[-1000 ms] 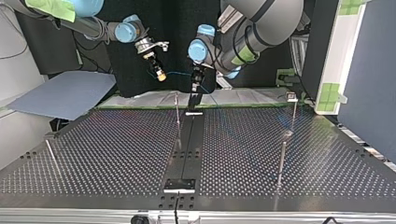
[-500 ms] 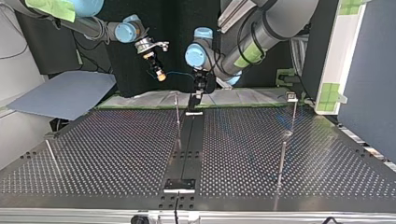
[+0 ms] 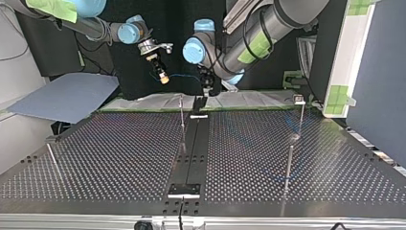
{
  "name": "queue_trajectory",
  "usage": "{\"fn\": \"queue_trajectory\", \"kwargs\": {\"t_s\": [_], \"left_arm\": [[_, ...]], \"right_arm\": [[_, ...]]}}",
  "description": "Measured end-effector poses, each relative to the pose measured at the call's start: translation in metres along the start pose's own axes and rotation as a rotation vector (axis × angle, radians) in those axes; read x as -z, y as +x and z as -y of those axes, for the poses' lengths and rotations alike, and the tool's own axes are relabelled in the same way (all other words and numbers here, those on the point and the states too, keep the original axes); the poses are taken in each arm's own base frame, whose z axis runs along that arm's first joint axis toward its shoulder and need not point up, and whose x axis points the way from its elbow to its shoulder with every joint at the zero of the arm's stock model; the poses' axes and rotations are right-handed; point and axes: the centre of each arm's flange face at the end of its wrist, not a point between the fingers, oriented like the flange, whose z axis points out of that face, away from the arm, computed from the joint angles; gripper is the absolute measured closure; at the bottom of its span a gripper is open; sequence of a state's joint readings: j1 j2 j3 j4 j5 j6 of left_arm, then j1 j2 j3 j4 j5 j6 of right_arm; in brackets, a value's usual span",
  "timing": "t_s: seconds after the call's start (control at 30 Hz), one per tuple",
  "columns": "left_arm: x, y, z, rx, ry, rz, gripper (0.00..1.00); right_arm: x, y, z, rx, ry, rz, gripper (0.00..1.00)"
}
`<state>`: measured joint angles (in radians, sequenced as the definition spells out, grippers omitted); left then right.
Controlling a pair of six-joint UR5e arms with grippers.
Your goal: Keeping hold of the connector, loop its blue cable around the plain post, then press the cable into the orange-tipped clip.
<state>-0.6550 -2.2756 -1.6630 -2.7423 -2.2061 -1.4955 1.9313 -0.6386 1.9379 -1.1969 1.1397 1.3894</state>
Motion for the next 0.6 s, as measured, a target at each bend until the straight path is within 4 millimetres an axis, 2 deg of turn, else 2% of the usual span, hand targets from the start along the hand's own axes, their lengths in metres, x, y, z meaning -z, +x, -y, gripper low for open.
{"fn": "queue_trajectory", "kwargs": {"t_s": [0.37,0.6], "left_arm": [[0.020,0.011,-0.007,-0.138,-0.071,-0.085,0.00],[0.030,-0.003,0.000,-0.189,-0.113,-0.100,0.00]], "right_arm": [[0.000,-0.001,0.000,0.004,0.000,0.002,1.00],[-0.007,0.002,-0.006,0.008,-0.014,-0.001,1.00]]}}
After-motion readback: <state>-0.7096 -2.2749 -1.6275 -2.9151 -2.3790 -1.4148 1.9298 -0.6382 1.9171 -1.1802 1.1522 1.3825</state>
